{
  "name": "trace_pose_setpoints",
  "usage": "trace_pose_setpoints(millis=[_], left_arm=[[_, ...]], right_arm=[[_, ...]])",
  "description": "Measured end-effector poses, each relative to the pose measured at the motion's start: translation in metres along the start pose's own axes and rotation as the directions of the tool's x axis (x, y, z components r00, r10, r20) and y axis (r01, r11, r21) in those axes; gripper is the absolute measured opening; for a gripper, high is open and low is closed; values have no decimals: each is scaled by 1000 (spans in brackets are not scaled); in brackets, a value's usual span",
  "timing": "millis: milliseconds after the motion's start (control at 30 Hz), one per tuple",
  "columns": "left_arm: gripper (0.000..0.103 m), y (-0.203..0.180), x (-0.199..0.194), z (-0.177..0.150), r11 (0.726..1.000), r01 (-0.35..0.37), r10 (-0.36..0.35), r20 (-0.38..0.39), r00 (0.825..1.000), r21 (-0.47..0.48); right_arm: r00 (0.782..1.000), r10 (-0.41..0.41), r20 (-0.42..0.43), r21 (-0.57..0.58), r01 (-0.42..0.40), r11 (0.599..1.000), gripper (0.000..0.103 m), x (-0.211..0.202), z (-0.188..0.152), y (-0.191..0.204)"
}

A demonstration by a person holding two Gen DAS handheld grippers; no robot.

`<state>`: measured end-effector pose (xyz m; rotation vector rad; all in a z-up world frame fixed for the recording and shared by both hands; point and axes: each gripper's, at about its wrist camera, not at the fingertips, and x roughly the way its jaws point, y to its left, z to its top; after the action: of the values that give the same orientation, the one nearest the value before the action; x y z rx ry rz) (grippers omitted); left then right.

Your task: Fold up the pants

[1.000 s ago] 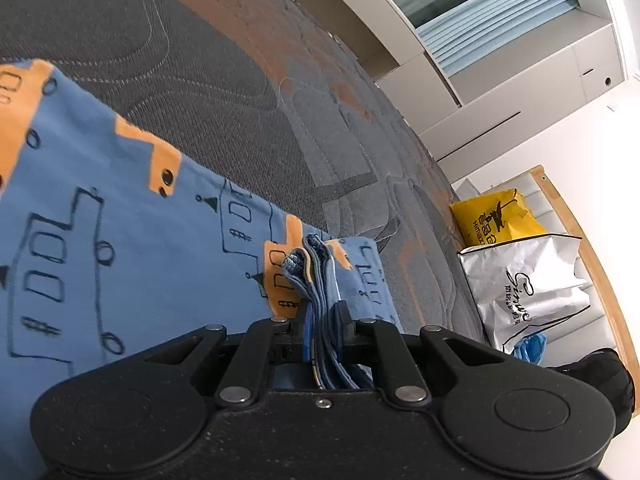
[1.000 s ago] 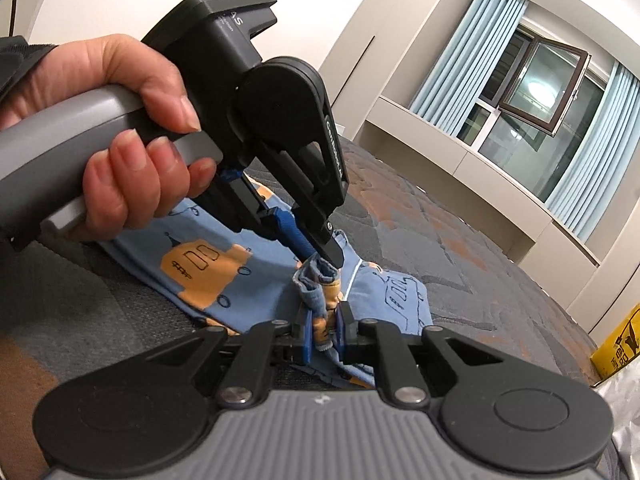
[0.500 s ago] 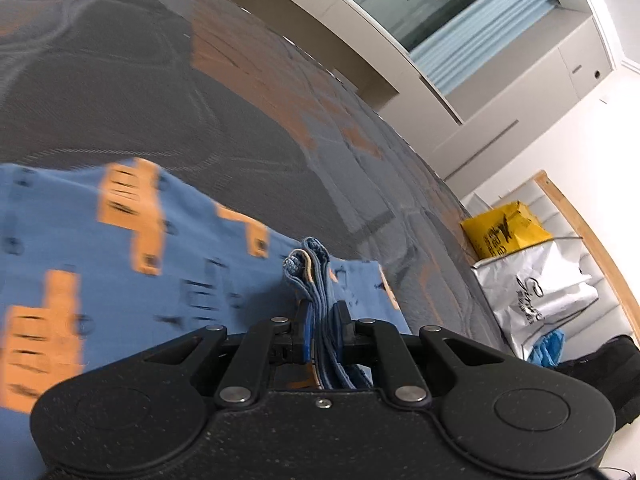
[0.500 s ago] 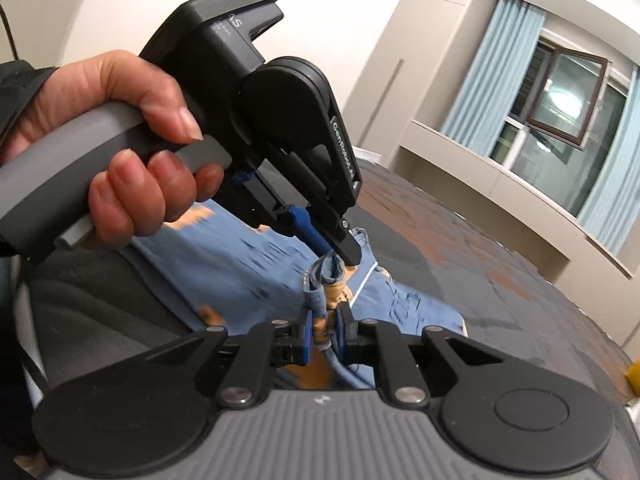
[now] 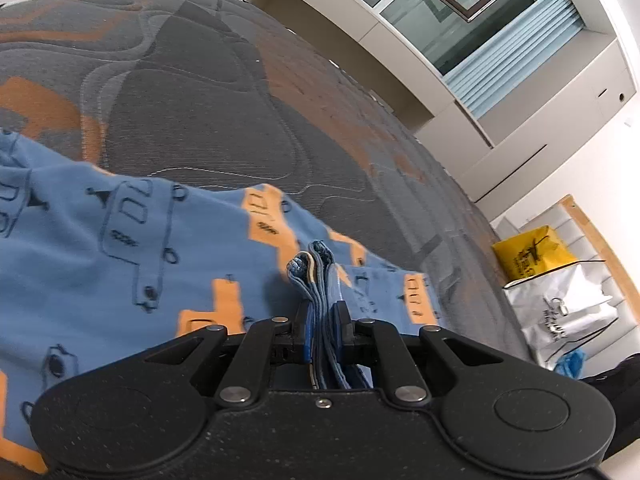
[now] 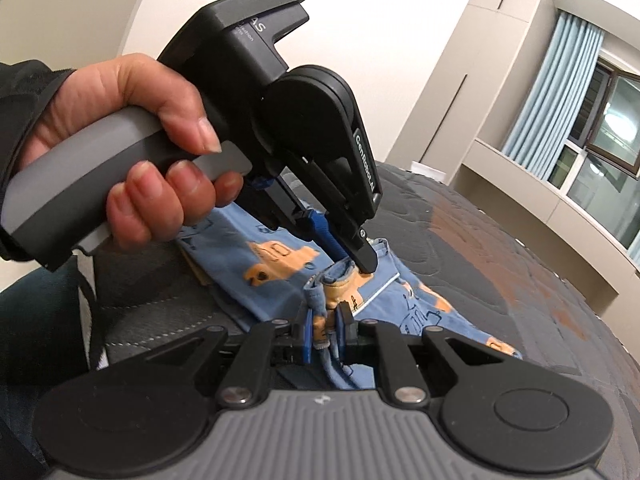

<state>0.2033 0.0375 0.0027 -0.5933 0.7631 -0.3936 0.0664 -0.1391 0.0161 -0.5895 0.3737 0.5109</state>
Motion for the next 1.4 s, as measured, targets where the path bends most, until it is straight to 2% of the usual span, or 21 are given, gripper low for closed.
trace_pose_setpoints(millis=[233,267,300,333,367,400,433,500,533,567,600,667,767,833,933,1000,1100,1200,1300,1333,1400], left_arm=[[16,8,2,-7,999,-31,32,18,999,-9],[19,5,1,-8,999,-41,41,34,999,-4],[29,2,0,-10,998,-56,56,52,997,2],[35,0,-2,-11,998,-69,68,72,995,9],[50,-1,-5,-12,997,-76,74,93,993,13],[64,-2,-8,-14,997,-82,80,112,990,15],[67,-3,-10,-14,996,-92,89,133,987,19],[73,-6,-11,-13,992,-122,115,159,980,35],[77,-8,-9,-13,989,-142,132,175,976,45],[87,-11,-8,-12,985,-162,149,190,971,55],[95,-15,-6,-12,981,-182,166,202,965,67],[102,-24,-1,-12,967,-234,206,226,952,102],[102,-36,13,-16,921,-349,304,242,921,171],[102,-39,22,-21,888,-410,361,236,902,207],[102,-43,23,-28,846,-458,389,270,881,275],[103,-40,20,-28,853,-451,385,268,883,262],[102,-32,16,-26,867,-446,386,267,883,223],[103,-31,14,-27,868,-446,386,270,882,216],[103,-31,15,-27,867,-449,388,272,881,218],[102,-30,14,-27,871,-442,381,273,883,212],[102,-28,10,-26,889,-415,356,276,893,195]], right_arm=[[1000,12,-19,2,-12,1000,19,11,-4,0],[1000,13,-13,9,-13,1000,24,10,-4,-2],[1000,17,-9,16,-16,1000,31,11,-2,-3],[1000,24,-7,25,-24,999,50,10,-3,-8],[999,32,-6,34,-32,999,66,10,-3,-14],[999,34,-6,45,-33,998,74,8,-4,-14],[1000,30,-1,67,-30,997,77,4,-6,-21],[1000,-2,12,120,0,993,94,-6,-13,-36],[999,-33,15,154,30,988,98,-10,-18,-47],[998,-60,17,175,56,983,101,-14,-22,-53],[995,-102,16,199,96,975,103,-16,-26,-64],[981,-192,-10,239,189,952,103,-12,-33,-88],[953,-296,-58,295,300,907,103,6,-39,-125],[945,-311,-104,314,328,891,103,31,-38,-147],[958,-255,-130,293,283,913,103,60,-38,-156],[960,-237,-149,237,267,934,103,84,-34,-157],[945,-263,-192,162,295,942,103,110,-40,-157],[936,-277,-215,237,326,915,103,115,-50,-174],[886,-381,-264,225,441,869,103,112,-59,-186],[881,-387,-271,240,452,859,103,107,-62,-189],[893,-369,-258,282,435,855,103,88,-65,-187]])
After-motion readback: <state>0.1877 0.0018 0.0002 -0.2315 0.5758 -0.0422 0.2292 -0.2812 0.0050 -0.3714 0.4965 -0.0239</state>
